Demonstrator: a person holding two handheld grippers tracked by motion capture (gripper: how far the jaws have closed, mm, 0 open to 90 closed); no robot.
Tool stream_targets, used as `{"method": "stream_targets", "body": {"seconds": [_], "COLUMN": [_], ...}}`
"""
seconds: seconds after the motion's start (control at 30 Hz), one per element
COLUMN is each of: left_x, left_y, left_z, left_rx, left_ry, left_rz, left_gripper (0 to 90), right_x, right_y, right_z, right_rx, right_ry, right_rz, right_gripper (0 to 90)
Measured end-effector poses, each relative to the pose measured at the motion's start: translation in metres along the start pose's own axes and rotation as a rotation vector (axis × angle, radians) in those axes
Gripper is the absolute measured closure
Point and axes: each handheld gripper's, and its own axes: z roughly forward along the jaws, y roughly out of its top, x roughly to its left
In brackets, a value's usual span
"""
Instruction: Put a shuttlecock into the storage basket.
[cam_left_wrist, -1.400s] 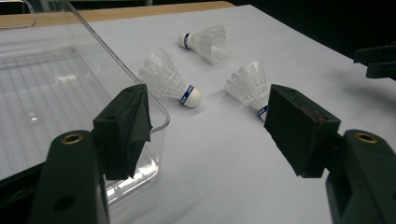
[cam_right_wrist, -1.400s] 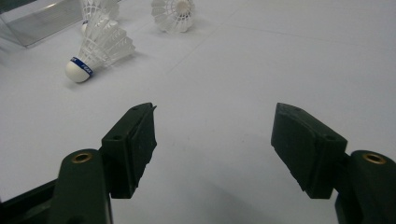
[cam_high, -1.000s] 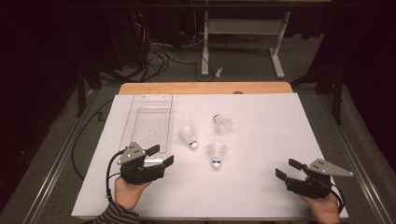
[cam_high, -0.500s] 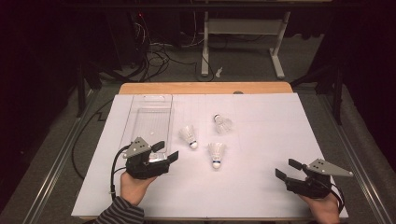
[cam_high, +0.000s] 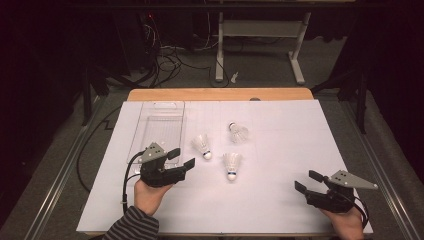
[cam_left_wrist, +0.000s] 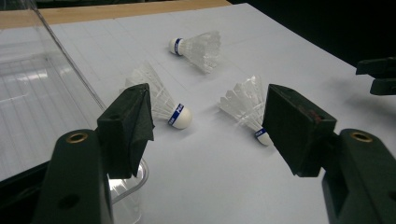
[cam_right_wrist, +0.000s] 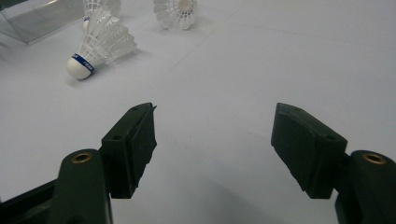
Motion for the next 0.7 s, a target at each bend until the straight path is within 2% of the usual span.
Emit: {"method": "stream_targets", "body": {"seconds": [0.37,0.7], "left_x": [0.001,0.000], "left_y": [0.004,0.012], "left_z": [0.006,0.014], "left_rx": [0.019,0.028], "left_ry": [0.005,-0.002], "left_rz": [-0.008,0.005], "left_gripper": [34.0,33.5], "right_x": [0.001,0.000], "right_y": [0.000,0.000], "right_z": [0.000,0.000], "right_rx": [0.003,0.004], "right_ry": [-0.002,-0.002], "right_rz": [-0.003,-0.005], "right_gripper": [31.4,31.4]}}
